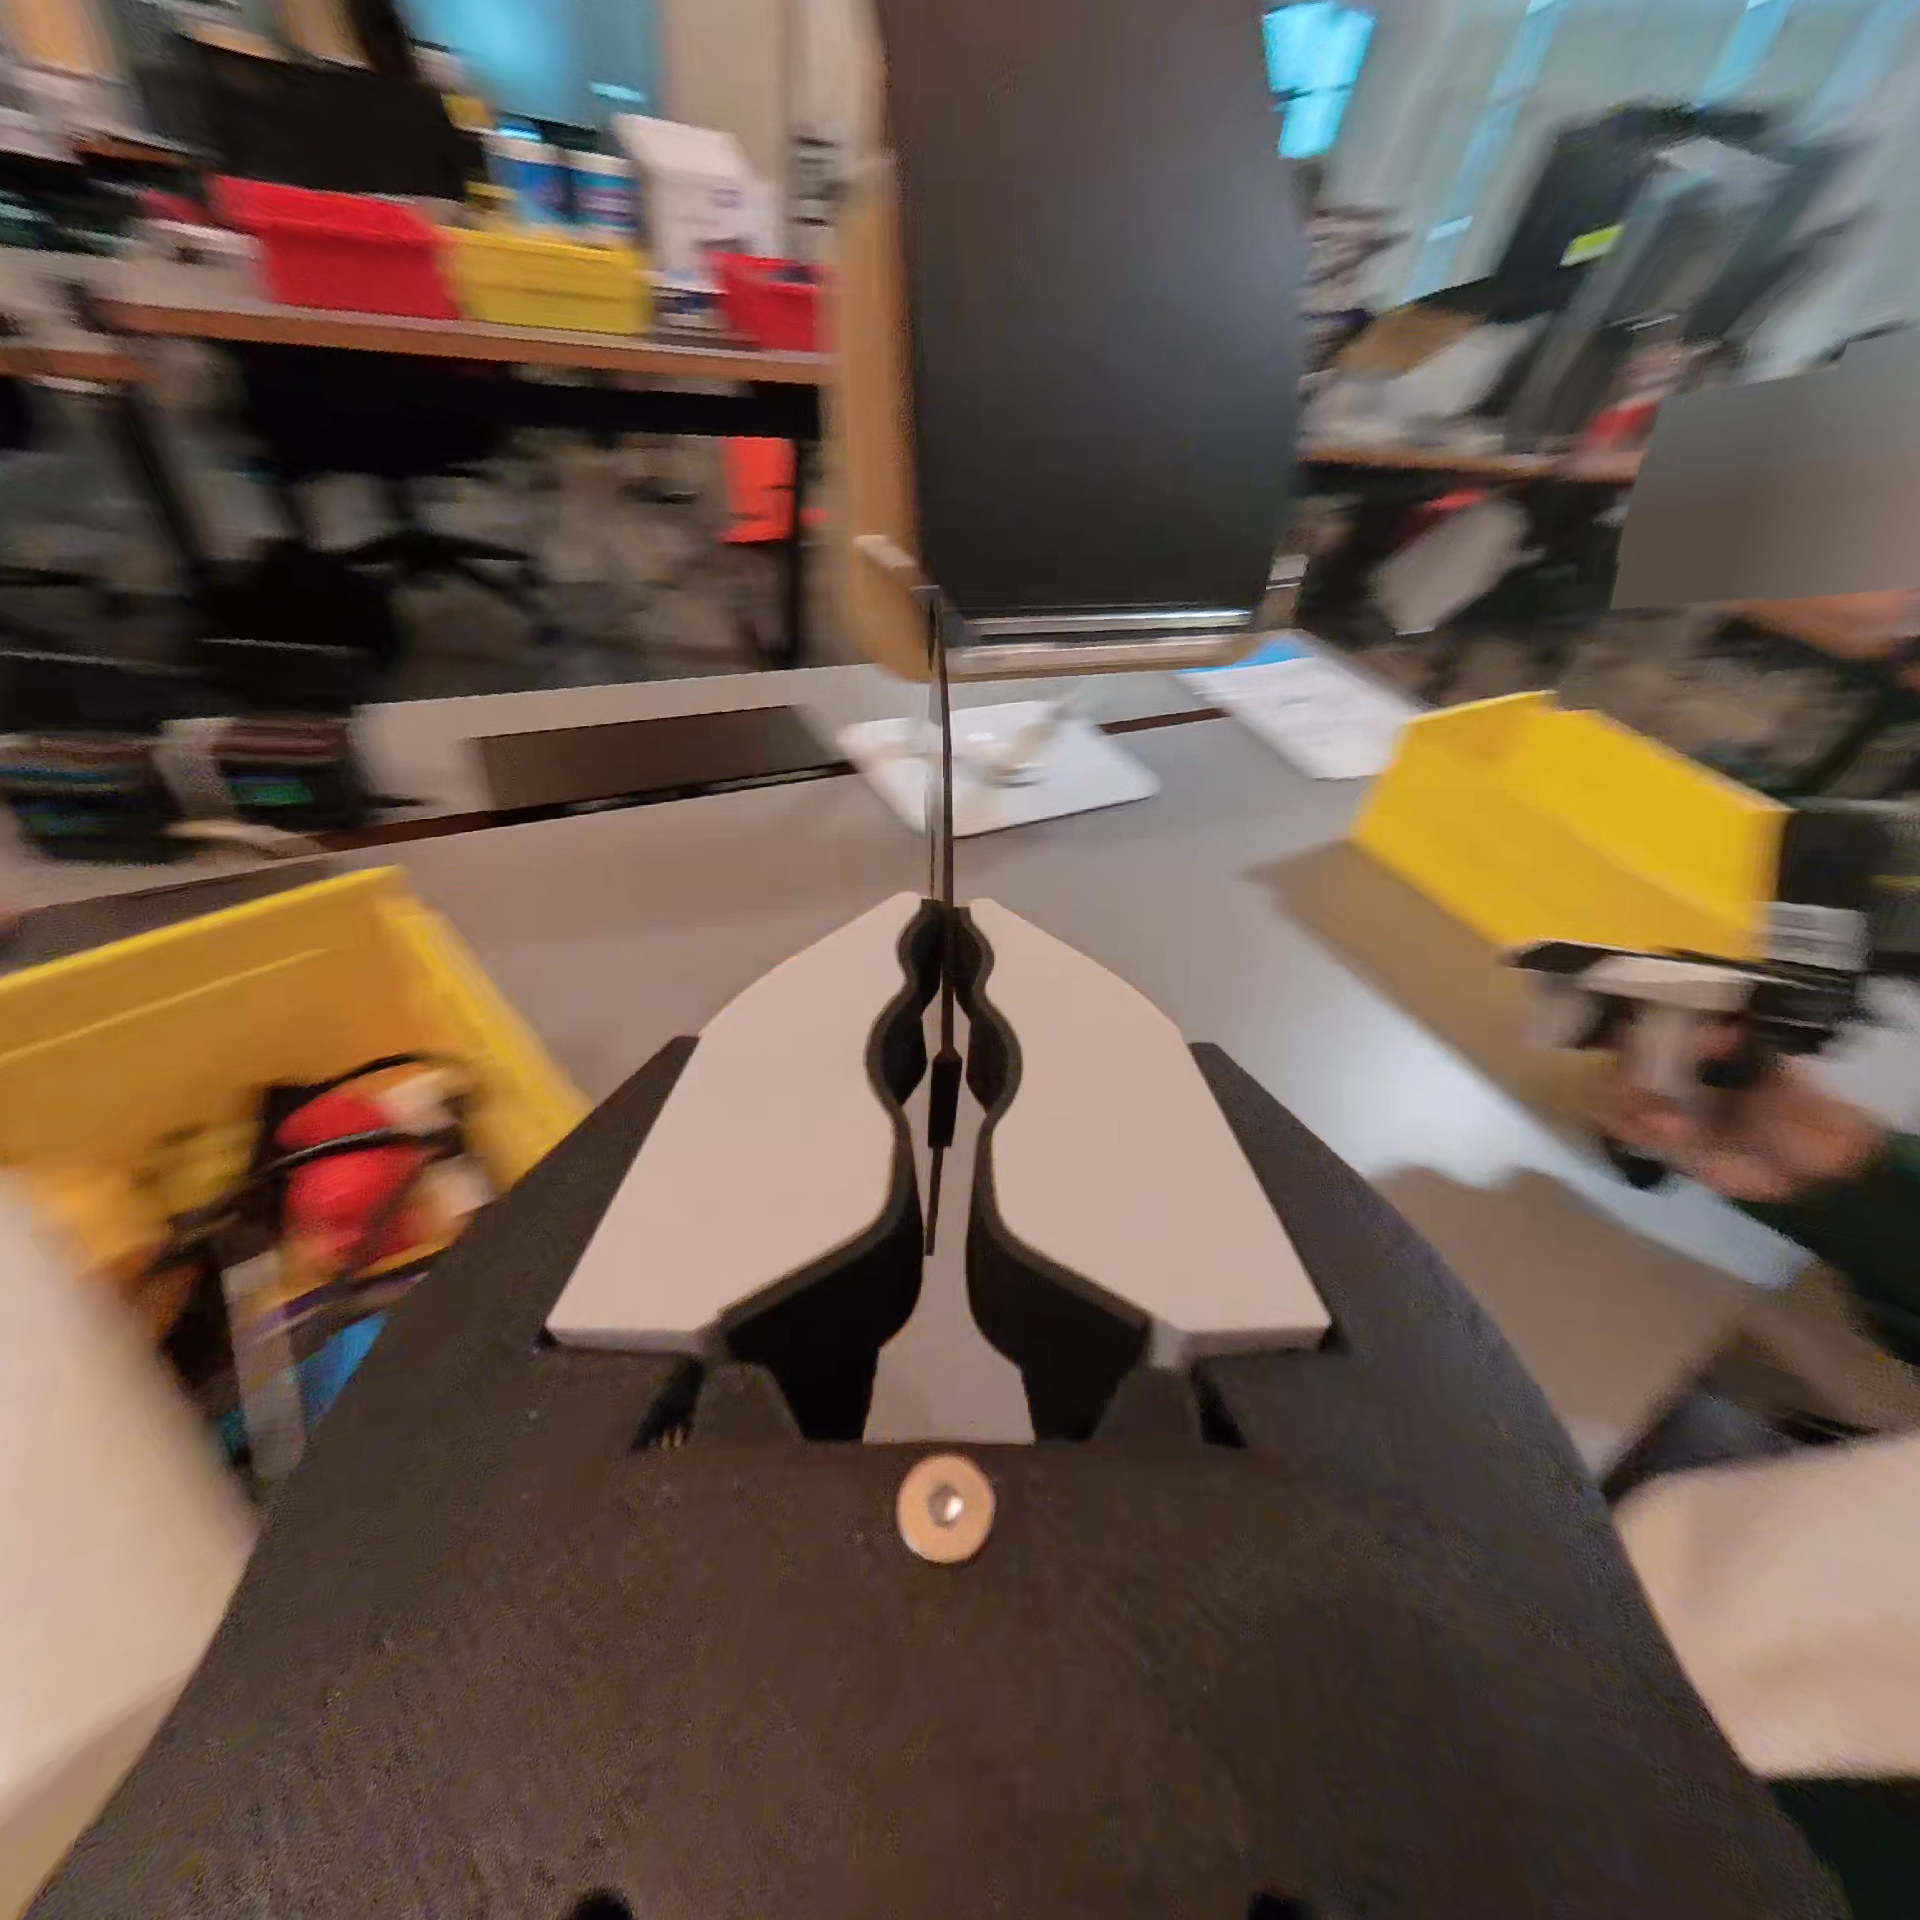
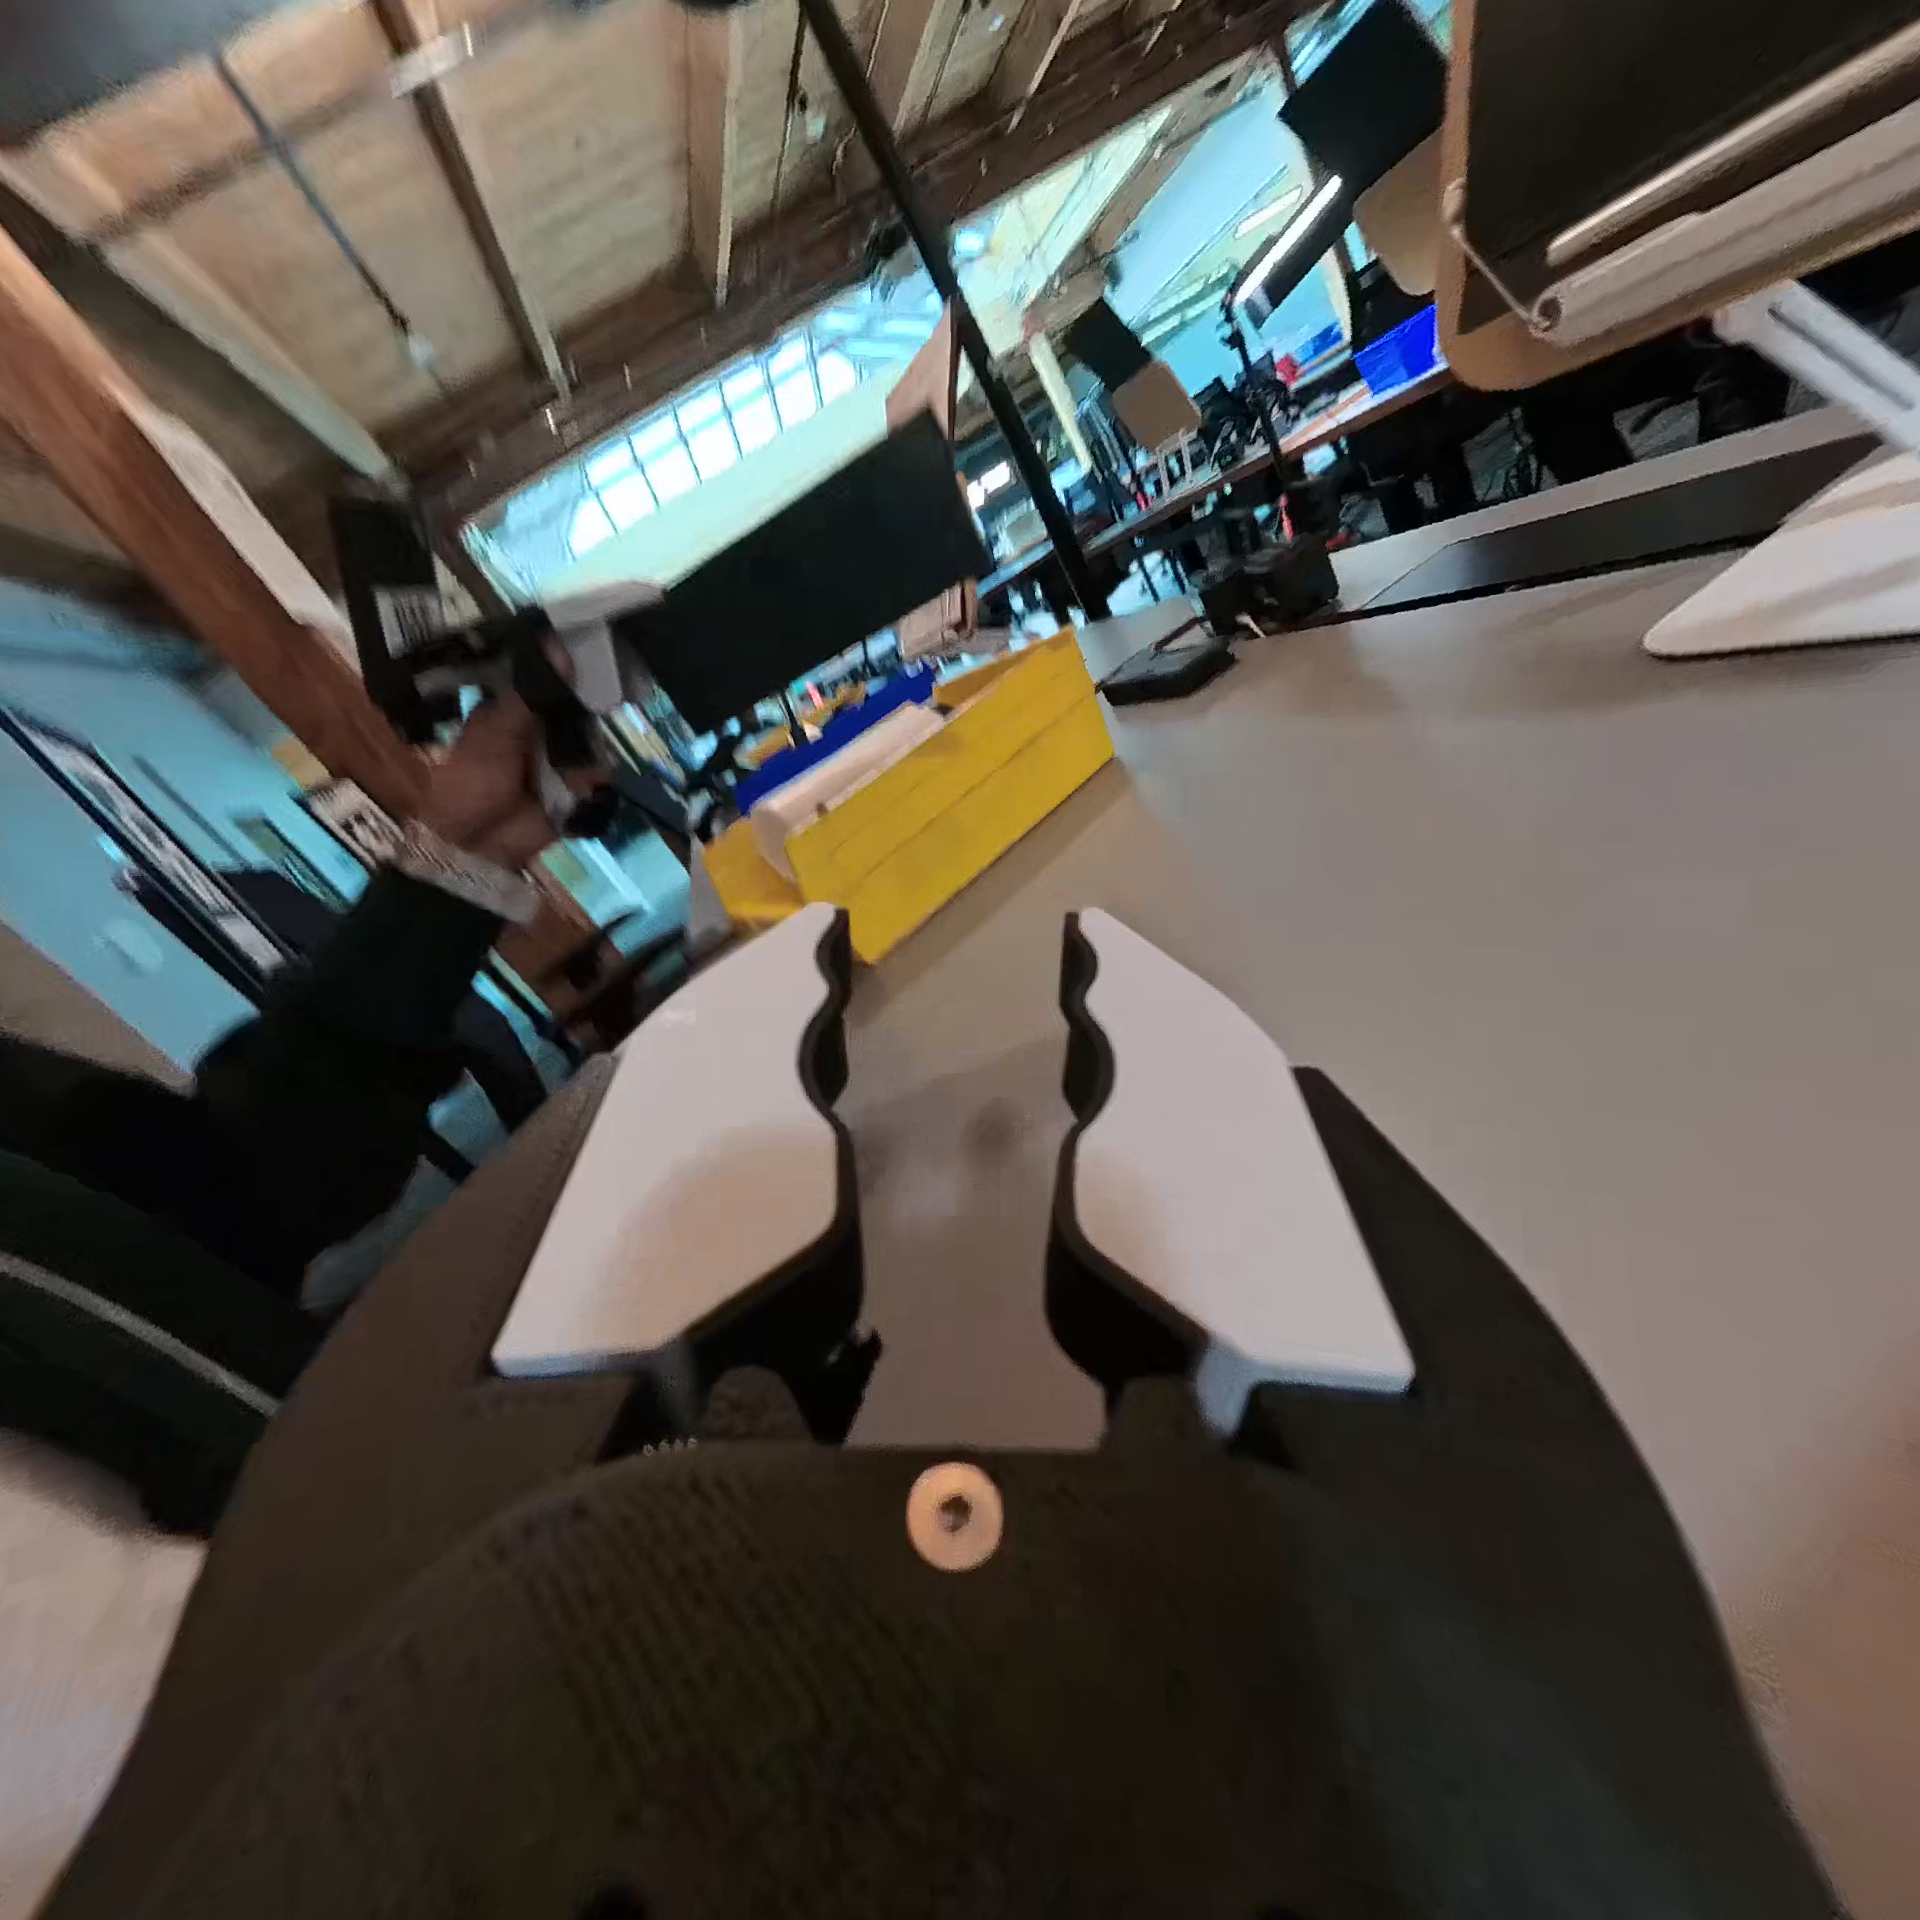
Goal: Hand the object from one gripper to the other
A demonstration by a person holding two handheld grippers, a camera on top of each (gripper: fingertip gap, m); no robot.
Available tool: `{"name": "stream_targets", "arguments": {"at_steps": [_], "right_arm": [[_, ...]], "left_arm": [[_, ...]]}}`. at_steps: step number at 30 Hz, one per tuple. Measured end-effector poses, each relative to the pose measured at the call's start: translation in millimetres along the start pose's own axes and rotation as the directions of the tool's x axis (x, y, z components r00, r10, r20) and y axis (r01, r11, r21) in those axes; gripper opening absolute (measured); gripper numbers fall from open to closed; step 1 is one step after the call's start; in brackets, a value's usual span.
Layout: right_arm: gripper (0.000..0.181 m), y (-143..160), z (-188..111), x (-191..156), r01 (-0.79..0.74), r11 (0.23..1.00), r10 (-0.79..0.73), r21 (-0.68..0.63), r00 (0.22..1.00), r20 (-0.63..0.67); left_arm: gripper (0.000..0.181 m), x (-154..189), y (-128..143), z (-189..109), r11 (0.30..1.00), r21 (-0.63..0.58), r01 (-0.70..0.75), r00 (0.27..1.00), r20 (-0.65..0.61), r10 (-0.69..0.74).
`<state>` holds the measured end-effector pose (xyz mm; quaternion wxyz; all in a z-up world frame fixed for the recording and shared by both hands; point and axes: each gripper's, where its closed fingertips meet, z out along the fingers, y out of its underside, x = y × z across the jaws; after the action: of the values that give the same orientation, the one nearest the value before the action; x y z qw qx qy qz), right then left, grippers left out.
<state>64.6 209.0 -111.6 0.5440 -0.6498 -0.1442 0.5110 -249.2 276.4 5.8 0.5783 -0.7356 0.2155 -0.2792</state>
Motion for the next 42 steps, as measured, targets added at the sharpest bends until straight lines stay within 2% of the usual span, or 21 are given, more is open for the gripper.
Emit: {"name": "stream_targets", "arguments": {"at_steps": [2,5,7,9,11,12,14,16,18,20,21,24,26,29,31,33,34,35,39,42], "right_arm": [[0.039,-2,-8,9,0.111,0.992,-0.113,-0.067,0.993,-0.025],[0.043,-15,-21,14,0.158,0.986,-0.159,-0.046,0.987,-0.023],[0.05,-20,-27,11,0.134,0.991,-0.134,-0.02,0.991,0.011],[0.061,-22,-29,5,0.032,0.999,-0.033,0.013,0.996,0.08],[0.069,-12,-25,6,-0.045,0.998,0.049,-0.038,0.994,0.102],[0.062,-3,-23,4,-0.026,0.996,0.037,-0.089,0.992,0.119],[0.006,12,-22,-16,0.016,0.982,0.029,-0.19,0.972,0.232],[0.002,8,-20,-20,0.015,0.986,0.027,-0.169,0.969,0.245],[0.002,7,-15,-17,-0.012,0.989,0.045,-0.149,0.974,0.223],[0.002,4,-13,-8,-0.04,0.991,0.065,-0.127,0.977,0.203],[0.002,1,-12,-3,-0.052,0.993,0.073,-0.109,0.979,0.191],[0.001,-17,-15,11,-0.123,0.992,0.125,-0.019,0.974,0.187],[0.001,-27,-14,18,-0.151,0.988,0.143,0.026,0.971,0.191],[0.001,-25,-11,15,-0.149,0.989,0.142,0.019,0.969,0.2],[0.001,-24,-11,2,-0.19,0.981,0.177,0.032,0.954,0.241],[0.001,-21,-9,-10,-0.191,0.981,0.18,0.023,0.953,0.244],[0.001,-17,-7,-16,-0.167,0.986,0.162,0.001,0.958,0.239],[0.001,-12,-5,-22,-0.136,0.99,0.139,-0.026,0.962,0.234],[0.002,0,-3,-35,-0.075,0.995,0.088,-0.063,0.969,0.231],[0.001,-2,-6,-39,-0.066,0.996,0.077,-0.052,0.968,0.239]], "left_arm": [[0.002,40,6,23,0.997,-0.012,0.07,0.98,-0.184,-0.071],[0.002,97,27,59,0.99,-0.09,0.108,0.901,-0.411,-0.135],[0.002,132,48,80,0.978,-0.171,0.119,0.824,-0.533,-0.193],[0.002,167,69,93,0.954,-0.263,0.144,0.718,-0.636,-0.283],[0.002,194,87,100,0.931,-0.333,0.149,0.608,-0.712,-0.352],[0.002,202,94,104,0.919,-0.361,0.159,0.564,-0.731,-0.385],[0.002,207,107,114,0.892,-0.414,0.18,0.511,-0.736,-0.444],[0.001,199,108,122,0.868,-0.445,0.22,0.453,-0.742,-0.495],[0.002,192,102,130,0.885,-0.403,0.233,0.45,-0.762,-0.466],[0.039,185,89,141,0.896,-0.333,0.293,0.469,-0.766,-0.439],[0.049,182,88,144,0.902,-0.305,0.306,0.486,-0.765,-0.423],[0.072,171,106,161,0.92,-0.227,0.32,0.625,-0.679,-0.385],[0.073,175,115,164,0.899,-0.181,0.399,0.618,-0.672,-0.409],[0.072,189,132,171,0.865,-0.176,0.469,0.582,-0.675,-0.453],[0.06,209,133,163,0.848,-0.223,0.481,0.481,-0.742,-0.468],[0.045,225,124,146,0.828,-0.235,0.508,0.378,-0.804,-0.46],[0.04,229,120,139,0.825,-0.227,0.517,0.358,-0.819,-0.449],[0.037,232,118,134,0.826,-0.213,0.521,0.357,-0.825,-0.438],[0.002,237,113,128,0.837,-0.16,0.524,0.377,-0.837,-0.396],[0.002,242,111,125,0.854,-0.134,0.502,0.413,-0.831,-0.373]]}}
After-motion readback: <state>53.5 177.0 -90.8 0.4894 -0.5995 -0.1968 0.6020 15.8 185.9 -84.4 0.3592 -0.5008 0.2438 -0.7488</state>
